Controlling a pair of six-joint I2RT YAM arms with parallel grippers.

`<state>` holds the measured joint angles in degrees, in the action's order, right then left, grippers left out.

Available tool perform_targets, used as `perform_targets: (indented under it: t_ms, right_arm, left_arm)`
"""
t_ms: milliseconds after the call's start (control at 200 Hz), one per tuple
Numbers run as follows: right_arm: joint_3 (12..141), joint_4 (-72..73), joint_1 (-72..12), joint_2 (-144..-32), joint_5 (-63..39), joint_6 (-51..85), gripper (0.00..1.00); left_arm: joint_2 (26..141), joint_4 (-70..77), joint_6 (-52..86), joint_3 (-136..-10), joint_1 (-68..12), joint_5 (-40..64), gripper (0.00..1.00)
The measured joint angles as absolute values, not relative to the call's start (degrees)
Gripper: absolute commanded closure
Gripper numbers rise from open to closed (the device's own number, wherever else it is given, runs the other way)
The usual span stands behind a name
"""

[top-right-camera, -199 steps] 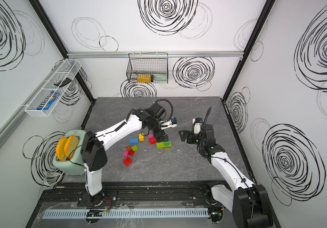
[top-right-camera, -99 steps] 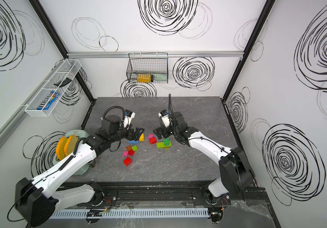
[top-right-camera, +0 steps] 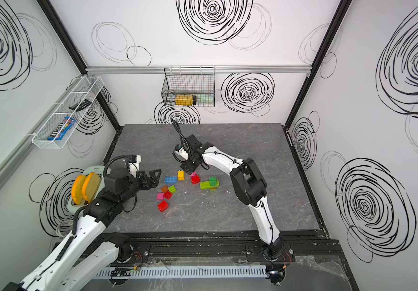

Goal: Assemble the number 4 with lego
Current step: Pick up the lego brick from the center of the board.

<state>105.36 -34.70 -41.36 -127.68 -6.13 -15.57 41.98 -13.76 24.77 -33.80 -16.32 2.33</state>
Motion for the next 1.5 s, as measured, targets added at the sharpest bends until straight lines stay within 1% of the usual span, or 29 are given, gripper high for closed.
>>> perform_targets:
  t_ms: [120,210,440,570,741,801,991,1086,1171,1206,1321,1501]
  right_arm:
    - [109.9,-40.5,-41.5,-132.9,-4.5,-18.8,0.2]
    - [111.1,-43.3,-41.5,-134.7,-3.6,-20.5,0.21]
    - [112.4,-45.9,-41.7,-135.0,-1.1,-21.6,0.33]
    - [112.7,-45.9,-41.7,-135.0,-1.4,-21.4,0.39]
    - [112.8,-46.0,-41.7,-135.1,-1.8,-21.2,0.49]
    - [112.8,-46.1,-41.7,-135.1,-1.9,-21.4,0.53]
    - [112.9,-46.2,-41.6,-135.1,-2.7,-21.1,0.72]
    - [113.1,-46.1,-41.2,-135.1,-3.8,-20.1,0.8]
    - [112.8,-45.6,-40.8,-134.6,-5.4,-18.7,0.92]
    - [112.1,-45.1,-40.5,-133.8,-6.2,-17.8,1.0]
    - [106.3,-42.3,-39.3,-126.9,-8.3,-13.0,1.0]
    - [94.0,-36.3,-33.7,-108.6,-10.0,0.2,1.0]
  left_arm:
    - [39.4,-14.3,25.5,-31.7,-16.3,2.5,0.04]
    - [38.8,-15.0,25.7,-31.3,-16.1,2.6,0.04]
    - [38.9,-15.8,25.7,-31.3,-15.6,2.4,0.04]
    - [39.0,-15.9,25.7,-31.3,-15.5,2.4,0.04]
    - [39.0,-16.6,25.8,-31.3,-15.2,2.3,0.04]
    - [39.0,-16.6,25.8,-31.3,-15.1,2.3,0.04]
    - [39.5,-16.6,26.1,-31.3,-14.9,2.3,0.04]
    - [39.9,-16.6,27.2,-31.3,-14.7,1.9,0.04]
    - [40.5,-17.0,30.1,-31.3,-13.8,0.7,0.04]
    - [40.9,-17.2,31.5,-31.3,-13.3,0.2,0.04]
    - [42.5,-17.6,34.0,-31.3,-11.3,0.6,0.04]
    - [45.3,-16.1,35.2,-31.3,-10.9,4.8,0.04]
